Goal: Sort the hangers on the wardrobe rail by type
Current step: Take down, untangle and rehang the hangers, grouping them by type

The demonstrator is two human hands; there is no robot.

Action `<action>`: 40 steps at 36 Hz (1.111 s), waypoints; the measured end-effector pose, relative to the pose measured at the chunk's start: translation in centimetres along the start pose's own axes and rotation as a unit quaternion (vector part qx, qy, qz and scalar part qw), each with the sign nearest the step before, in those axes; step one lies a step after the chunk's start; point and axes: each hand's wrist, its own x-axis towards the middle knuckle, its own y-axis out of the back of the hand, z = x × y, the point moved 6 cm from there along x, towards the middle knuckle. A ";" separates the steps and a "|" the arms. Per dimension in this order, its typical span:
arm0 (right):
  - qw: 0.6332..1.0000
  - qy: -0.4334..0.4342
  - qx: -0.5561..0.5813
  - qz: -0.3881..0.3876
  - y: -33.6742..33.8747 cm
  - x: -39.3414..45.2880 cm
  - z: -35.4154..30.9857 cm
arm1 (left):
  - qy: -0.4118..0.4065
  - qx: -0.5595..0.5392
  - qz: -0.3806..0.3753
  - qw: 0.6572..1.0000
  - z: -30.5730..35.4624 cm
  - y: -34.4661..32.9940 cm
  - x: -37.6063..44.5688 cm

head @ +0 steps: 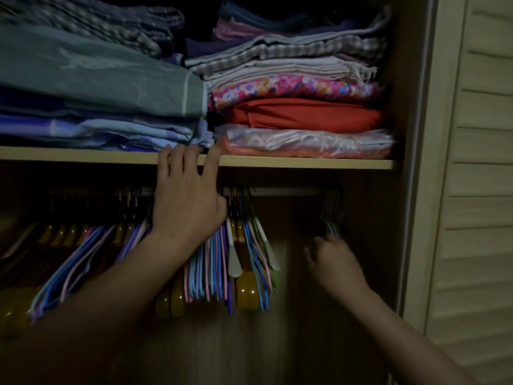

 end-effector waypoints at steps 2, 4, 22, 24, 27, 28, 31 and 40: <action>0.986 -0.038 0.150 -0.070 -1.4 0.8 -1.7 | -0.003 0.000 0.000 1.000 -0.1 0.0 0.0; 0.956 -0.055 0.259 -0.128 -2.8 1.2 -3.5 | -0.007 -0.001 0.001 1.000 -0.2 0.0 -0.1; 0.950 -0.139 0.280 -0.014 -4.4 4.9 -3.7 | -0.028 0.002 -0.004 1.000 -0.6 -0.6 -0.1; 0.955 -0.141 0.262 -0.005 -3.7 5.9 -3.4 | -0.029 0.005 -0.008 1.000 -0.6 -0.7 -0.1; 0.954 -0.168 0.249 -0.009 -3.5 7.1 -2.0 | -0.035 0.007 -0.011 0.999 -0.8 -0.7 0.0; 0.952 -0.179 0.247 -0.016 -3.8 7.1 -1.4 | -0.037 0.005 -0.012 0.999 -0.9 -0.7 -0.1; 0.950 -0.195 0.238 -0.044 -5.1 5.7 0.3 | -0.044 -0.003 -0.022 0.999 -0.8 -0.6 -0.2; 0.864 -0.297 0.340 -0.224 -17.7 -13.7 6.9 | 0.019 -0.359 0.014 0.933 2.1 0.2 -13.1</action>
